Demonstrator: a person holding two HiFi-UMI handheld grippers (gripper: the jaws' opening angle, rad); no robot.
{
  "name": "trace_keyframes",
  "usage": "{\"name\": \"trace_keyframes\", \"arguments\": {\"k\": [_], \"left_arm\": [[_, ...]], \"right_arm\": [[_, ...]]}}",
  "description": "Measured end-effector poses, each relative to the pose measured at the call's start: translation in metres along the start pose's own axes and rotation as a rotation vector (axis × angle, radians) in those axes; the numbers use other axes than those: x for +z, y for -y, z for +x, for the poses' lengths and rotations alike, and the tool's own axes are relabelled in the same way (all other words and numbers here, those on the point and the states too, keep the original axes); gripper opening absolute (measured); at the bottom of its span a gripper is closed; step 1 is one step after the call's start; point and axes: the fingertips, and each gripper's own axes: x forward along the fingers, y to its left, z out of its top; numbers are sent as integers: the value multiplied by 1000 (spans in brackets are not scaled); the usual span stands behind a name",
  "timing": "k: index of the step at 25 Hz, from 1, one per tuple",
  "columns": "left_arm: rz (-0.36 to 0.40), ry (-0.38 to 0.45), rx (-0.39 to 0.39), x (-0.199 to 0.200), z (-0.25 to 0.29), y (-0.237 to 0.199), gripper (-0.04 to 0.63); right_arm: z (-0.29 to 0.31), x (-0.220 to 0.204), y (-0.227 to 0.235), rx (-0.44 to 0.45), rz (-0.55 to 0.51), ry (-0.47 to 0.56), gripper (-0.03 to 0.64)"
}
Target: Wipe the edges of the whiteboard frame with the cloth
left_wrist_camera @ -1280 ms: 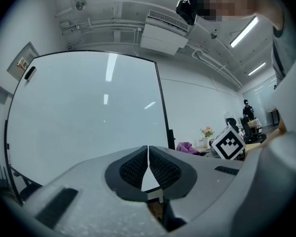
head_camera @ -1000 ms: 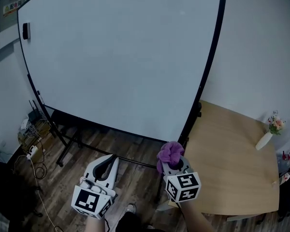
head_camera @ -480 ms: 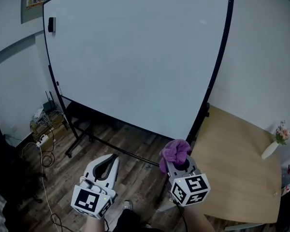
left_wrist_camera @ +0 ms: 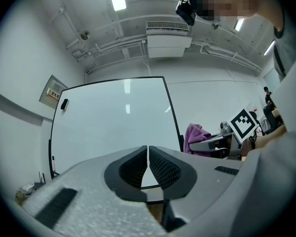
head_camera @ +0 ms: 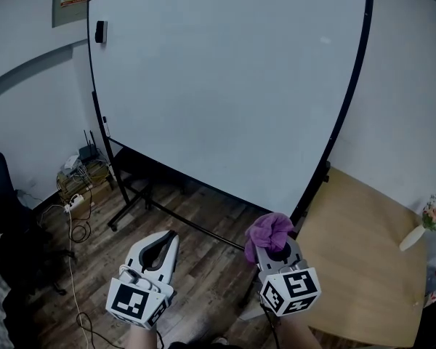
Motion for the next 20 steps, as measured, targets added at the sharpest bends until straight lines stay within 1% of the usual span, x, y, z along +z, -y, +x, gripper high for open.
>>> {"name": "trace_keyframes", "arguments": {"k": [5,9,13,20], "left_arm": [[11,6,1,3,-13,-16,17],[-8,-15,-11,5,-27,-24,17],[7,3,-13,6,-45,-38,17],[-4,7,-49,8,-77,-46,17]], "right_arm": [[0,6,-15,-10,4,12,84],[-3,7,-30,-26,9,13,84],[-10,6,-48,-50,14,10,84],[-30,7,-83,-90,5,16,84]]}}
